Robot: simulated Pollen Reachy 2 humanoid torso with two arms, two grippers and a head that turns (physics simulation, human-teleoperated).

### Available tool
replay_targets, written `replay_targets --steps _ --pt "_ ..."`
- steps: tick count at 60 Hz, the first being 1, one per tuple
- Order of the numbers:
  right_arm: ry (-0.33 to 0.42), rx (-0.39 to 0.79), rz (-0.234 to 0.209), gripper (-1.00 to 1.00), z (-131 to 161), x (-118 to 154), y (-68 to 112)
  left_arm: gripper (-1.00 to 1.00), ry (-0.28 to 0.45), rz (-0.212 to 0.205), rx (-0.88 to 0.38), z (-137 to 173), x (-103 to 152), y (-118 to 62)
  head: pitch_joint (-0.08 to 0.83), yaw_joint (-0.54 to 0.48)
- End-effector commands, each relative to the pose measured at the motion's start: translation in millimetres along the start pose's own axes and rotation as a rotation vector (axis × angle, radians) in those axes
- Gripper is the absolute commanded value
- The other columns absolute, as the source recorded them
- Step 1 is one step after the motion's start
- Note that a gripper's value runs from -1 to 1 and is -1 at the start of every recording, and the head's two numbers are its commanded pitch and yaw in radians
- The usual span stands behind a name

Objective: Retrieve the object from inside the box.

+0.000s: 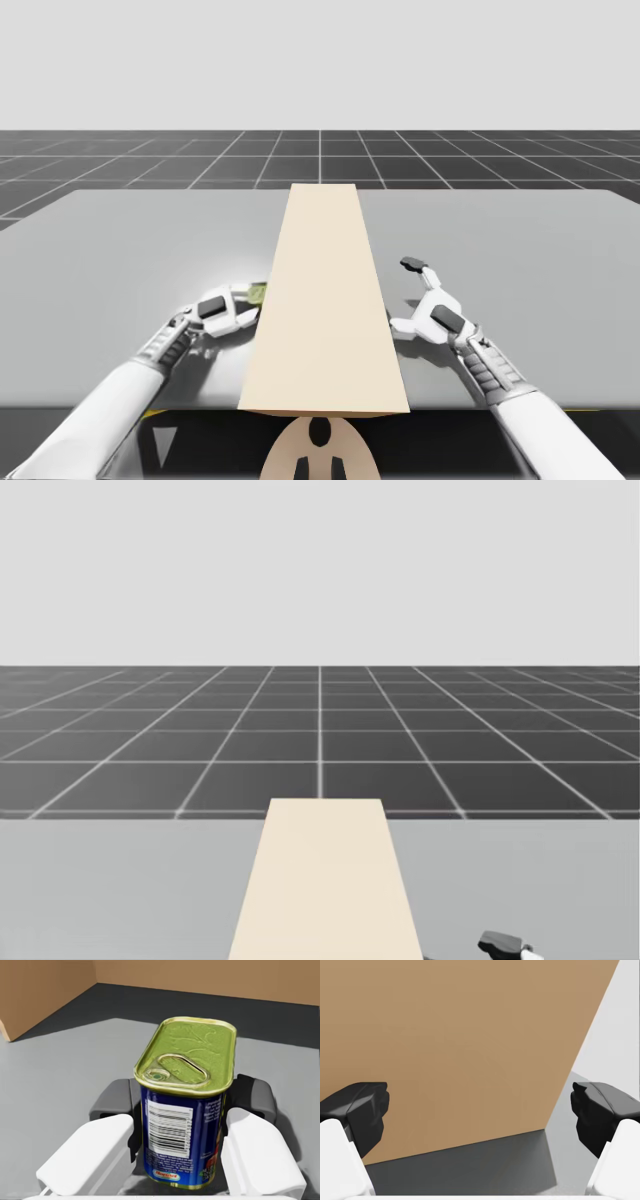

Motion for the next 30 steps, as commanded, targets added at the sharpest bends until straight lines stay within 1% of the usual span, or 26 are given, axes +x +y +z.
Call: replay_targets --steps 1,5,11,13,16,18,19,21,22,30 --pt "-0.011 -0.003 0.002 -1.00 1 1 -1.6 1.00 -0.052 -0.060 0.079 38 26 13.1 0.086 0.00" --pt "-0.012 -0.005 0.002 -1.00 2 1 -2.2 1.00 -0.063 -0.077 0.114 49 35 16.9 0.083 0.00" --pt "-0.015 -0.009 0.004 -1.00 2 2 -3.5 1.00 -0.093 -0.116 0.176 65 59 28.8 0.079 0.00" --pt "-0.015 -0.010 0.005 -1.00 3 2 -3.8 1.00 -0.099 -0.122 0.183 67 65 30.9 0.078 0.00" --pt "-0.015 -0.011 0.006 -1.00 3 3 -4.1 1.00 -0.110 -0.159 0.220 73 83 37.8 0.076 0.00" --pt "-0.014 -0.011 0.007 -1.00 3 3 -4.3 1.00 -0.114 -0.164 0.224 74 89 39.4 0.076 0.00" --pt "-0.014 -0.012 0.007 -1.00 3 3 -4.5 1.00 -0.117 -0.180 0.235 76 97 41.6 0.075 0.00" --pt "-0.014 -0.013 0.007 -1.00 3 3 -4.6 1.00 -0.119 -0.191 0.243 77 102 43.0 0.074 0.00" --pt "-0.015 -0.014 0.008 -1.00 4 3 -5.0 1.00 -0.127 -0.201 0.251 79 110 44.6 0.073 -0.01" --pt "-0.018 -0.018 0.009 -1.00 4 4 -6.2 1.00 -0.153 -0.247 0.288 85 139 50.4 0.071 -0.01"
